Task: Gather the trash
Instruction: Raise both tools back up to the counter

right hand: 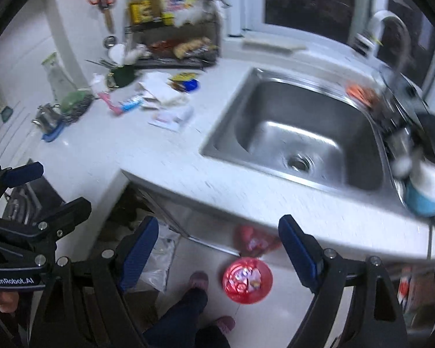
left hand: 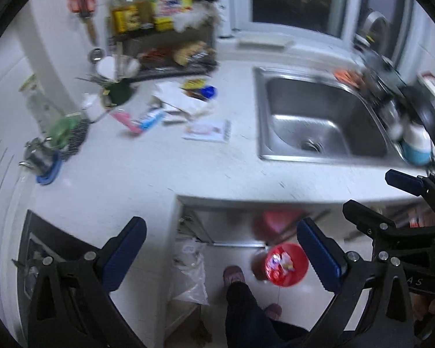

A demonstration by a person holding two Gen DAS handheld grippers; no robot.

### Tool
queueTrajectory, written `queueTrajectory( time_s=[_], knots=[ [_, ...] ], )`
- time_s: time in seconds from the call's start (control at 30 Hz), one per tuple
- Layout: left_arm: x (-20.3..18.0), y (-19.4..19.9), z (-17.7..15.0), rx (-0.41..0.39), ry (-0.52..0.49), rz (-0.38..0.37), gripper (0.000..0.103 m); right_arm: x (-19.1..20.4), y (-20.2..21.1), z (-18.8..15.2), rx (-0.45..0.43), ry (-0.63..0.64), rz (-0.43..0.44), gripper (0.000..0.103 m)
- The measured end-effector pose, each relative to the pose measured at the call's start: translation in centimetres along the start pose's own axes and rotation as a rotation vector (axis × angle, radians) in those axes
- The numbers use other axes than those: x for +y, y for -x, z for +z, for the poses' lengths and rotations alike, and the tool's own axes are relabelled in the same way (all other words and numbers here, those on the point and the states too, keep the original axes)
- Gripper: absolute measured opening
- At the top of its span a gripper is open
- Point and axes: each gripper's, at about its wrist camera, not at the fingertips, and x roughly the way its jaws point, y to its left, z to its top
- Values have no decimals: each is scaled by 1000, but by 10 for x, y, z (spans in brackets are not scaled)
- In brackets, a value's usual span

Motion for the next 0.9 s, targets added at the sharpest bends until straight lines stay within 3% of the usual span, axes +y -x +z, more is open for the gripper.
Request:
queueTrajectory(
  time_s=[0.33,0.6,0.7,0.8,0.9],
  knots=[
    [98,-27,52,-18,193,102,103,59,-57,96,-19,146,85,84],
    [182,-84,80,58,338,149,103,108,-123,162,51,255,142,84],
    [207,-104,84,89,376,164,103,130,-149,178,87,288,165,84],
    [232,-121,86,115,395,240,103,151,-171,188,122,322,186,84],
    [254,-134,84,136,441,240,103,171,-191,197,150,358,216,84]
  ],
)
